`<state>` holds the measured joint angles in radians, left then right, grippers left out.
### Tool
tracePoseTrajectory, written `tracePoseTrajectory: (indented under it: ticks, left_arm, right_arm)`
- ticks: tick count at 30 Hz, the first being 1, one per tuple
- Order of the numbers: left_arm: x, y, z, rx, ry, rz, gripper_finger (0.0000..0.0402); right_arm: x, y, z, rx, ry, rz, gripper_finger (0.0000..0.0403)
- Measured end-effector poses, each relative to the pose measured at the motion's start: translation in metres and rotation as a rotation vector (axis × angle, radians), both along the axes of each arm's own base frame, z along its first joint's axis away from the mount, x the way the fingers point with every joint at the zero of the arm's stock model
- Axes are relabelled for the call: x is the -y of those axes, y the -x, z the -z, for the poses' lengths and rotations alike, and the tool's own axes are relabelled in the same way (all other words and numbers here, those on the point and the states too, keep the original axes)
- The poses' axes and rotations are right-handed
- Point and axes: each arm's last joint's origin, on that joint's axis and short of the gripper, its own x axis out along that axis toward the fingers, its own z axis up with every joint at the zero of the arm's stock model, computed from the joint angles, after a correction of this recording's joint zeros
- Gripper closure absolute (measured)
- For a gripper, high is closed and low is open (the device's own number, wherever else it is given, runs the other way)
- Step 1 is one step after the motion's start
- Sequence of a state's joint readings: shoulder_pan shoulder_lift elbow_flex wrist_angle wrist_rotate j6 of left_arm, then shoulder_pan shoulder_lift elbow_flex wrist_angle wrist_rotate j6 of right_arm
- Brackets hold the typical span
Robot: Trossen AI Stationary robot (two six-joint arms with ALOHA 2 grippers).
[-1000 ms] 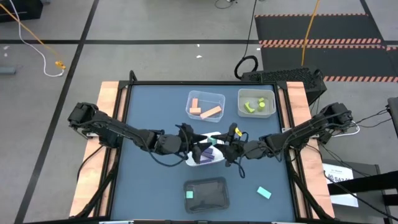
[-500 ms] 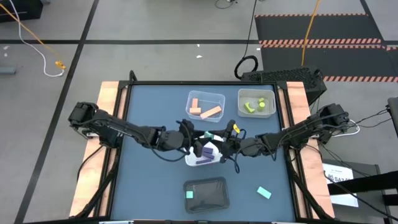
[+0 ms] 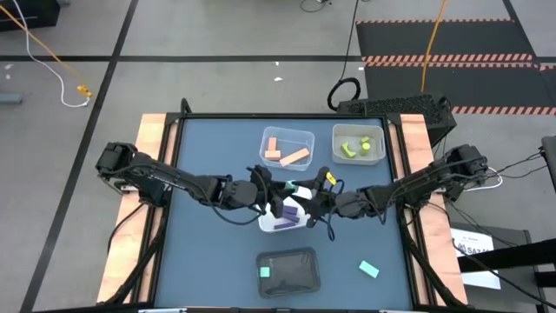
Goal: Sort & place blocks by color
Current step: Put the light-blue square block into the transparent black bin
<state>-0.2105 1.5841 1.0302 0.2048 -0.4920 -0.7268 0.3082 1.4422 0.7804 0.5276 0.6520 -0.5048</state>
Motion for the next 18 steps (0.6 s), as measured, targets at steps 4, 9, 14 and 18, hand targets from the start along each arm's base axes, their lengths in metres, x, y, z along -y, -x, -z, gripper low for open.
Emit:
tracePoseTrajectory:
  ticks: [4,9,14,18]
  left_arm:
    - [0.001,0.000,0.000,-0.007,-0.015,0.006,0.0273]
    - [0.001,0.000,-0.001,-0.005,-0.038,0.013,0.0266]
    - [0.004,0.000,-0.002,0.001,-0.053,0.026,0.0269]
    - [0.019,0.003,-0.002,0.009,-0.040,0.074,0.0270]
  right_arm:
    - [-0.003,0.006,0.003,-0.043,-0.031,0.044,0.0194]
    - [-0.008,0.024,0.008,-0.123,-0.142,0.122,0.0178]
    - [-0.015,0.039,0.016,-0.186,-0.390,0.127,0.0177]
    - [-0.023,0.046,0.025,-0.290,-0.584,0.087,0.0177]
